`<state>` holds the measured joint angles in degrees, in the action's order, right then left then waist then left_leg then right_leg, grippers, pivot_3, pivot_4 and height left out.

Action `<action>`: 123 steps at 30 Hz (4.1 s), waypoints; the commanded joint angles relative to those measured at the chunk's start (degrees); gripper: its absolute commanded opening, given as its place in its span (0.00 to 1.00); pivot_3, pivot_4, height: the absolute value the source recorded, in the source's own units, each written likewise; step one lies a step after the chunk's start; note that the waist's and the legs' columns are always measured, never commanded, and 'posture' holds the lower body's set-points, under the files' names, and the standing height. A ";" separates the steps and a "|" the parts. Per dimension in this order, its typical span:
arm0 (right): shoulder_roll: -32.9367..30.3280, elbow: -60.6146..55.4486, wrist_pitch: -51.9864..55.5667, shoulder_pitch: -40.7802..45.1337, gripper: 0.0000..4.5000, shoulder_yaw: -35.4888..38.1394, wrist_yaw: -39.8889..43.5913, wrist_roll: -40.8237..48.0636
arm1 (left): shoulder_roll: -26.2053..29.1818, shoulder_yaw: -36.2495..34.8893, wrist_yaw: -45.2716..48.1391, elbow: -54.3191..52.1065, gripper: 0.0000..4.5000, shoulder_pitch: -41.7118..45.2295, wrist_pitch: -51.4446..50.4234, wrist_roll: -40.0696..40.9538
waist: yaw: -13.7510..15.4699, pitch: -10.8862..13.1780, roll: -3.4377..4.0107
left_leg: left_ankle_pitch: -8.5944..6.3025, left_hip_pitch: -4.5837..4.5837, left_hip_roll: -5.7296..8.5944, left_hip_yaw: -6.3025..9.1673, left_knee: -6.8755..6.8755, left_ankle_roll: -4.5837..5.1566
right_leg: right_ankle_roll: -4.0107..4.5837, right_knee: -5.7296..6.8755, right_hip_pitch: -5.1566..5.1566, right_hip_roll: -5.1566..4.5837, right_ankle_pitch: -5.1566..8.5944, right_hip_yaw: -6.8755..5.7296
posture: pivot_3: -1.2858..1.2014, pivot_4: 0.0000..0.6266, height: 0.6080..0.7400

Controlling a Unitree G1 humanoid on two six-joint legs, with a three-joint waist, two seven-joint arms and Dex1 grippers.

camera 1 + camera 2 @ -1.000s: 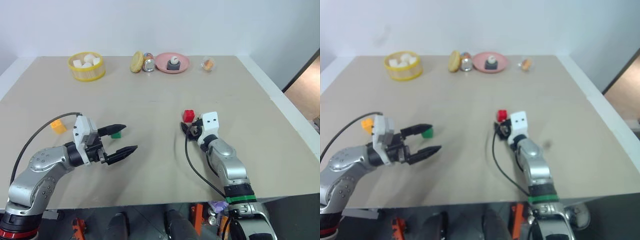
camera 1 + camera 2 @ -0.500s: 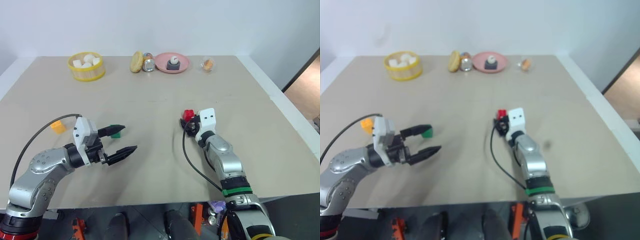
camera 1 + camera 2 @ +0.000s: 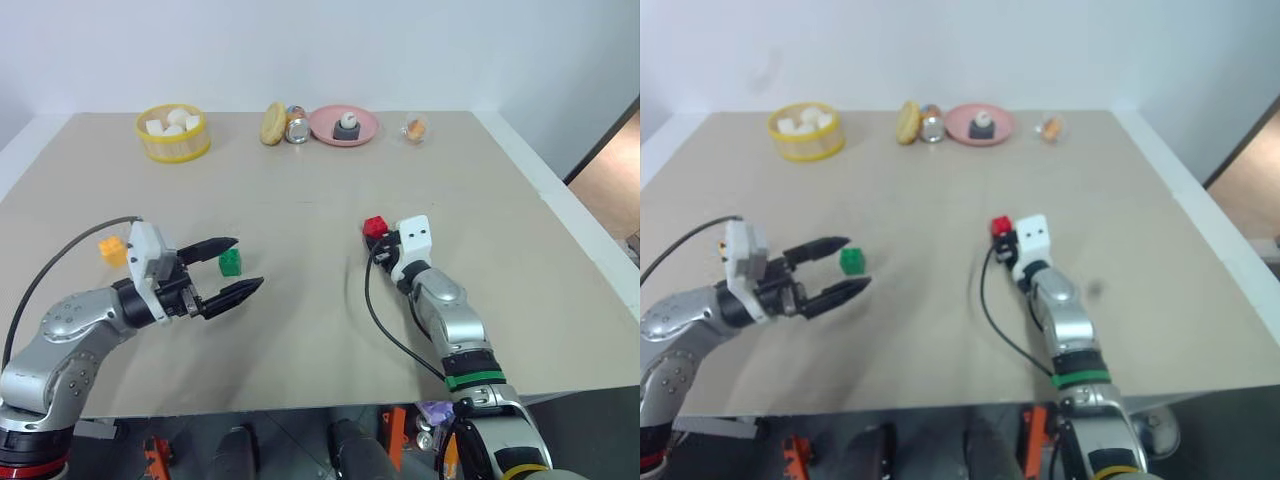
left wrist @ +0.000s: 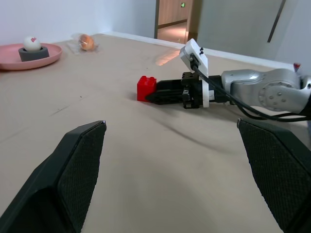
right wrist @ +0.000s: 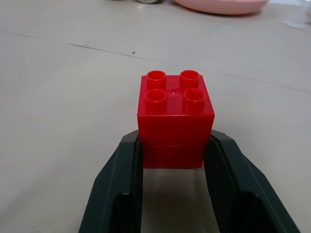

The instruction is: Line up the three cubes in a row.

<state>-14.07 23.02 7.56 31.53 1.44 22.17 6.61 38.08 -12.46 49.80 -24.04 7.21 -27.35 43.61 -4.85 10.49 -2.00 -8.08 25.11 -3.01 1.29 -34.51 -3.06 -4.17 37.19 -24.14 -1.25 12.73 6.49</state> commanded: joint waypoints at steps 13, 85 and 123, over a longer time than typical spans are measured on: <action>-19.12 -12.62 -8.09 -2.69 0.27 -6.20 50.95 12.38 | 6.80 -4.79 9.81 0.89 1.00 -5.56 -3.01 4.01 | 0.22 0.05 0.06 | -0.05 -0.02 -0.01 0.00 0.10 -0.04 | 0.01 0.01 -0.03 0.00 0.21 -0.02 | 0.52 0.24 1.00; -23.17 2.95 -17.87 -2.26 0.99 -11.58 61.78 4.39 | 8.43 -2.84 16.93 3.69 1.00 -4.83 0.95 -0.70 | 0.40 0.03 0.01 | -0.10 -0.36 -0.02 -0.03 0.05 -0.13 | 0.05 0.02 0.28 -0.04 0.25 -0.07 | 0.52 0.24 1.00; -21.73 1.29 7.75 20.52 0.99 1.99 51.07 15.94 | -1.35 0.72 -5.48 15.70 1.00 -5.87 5.65 -18.98 | 0.59 0.12 0.09 | -0.17 -0.01 -0.01 -0.04 0.09 -0.23 | -0.16 0.14 -0.11 -0.10 0.23 -0.14 | 0.52 0.24 1.00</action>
<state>-35.67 30.24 13.80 53.63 2.64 73.59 20.67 37.12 -12.45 45.23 -8.79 0.46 -22.89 25.74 -4.27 10.62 -1.91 -8.26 25.12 -3.02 1.26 -34.42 -3.29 -4.35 37.33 -24.25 -1.35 12.95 6.35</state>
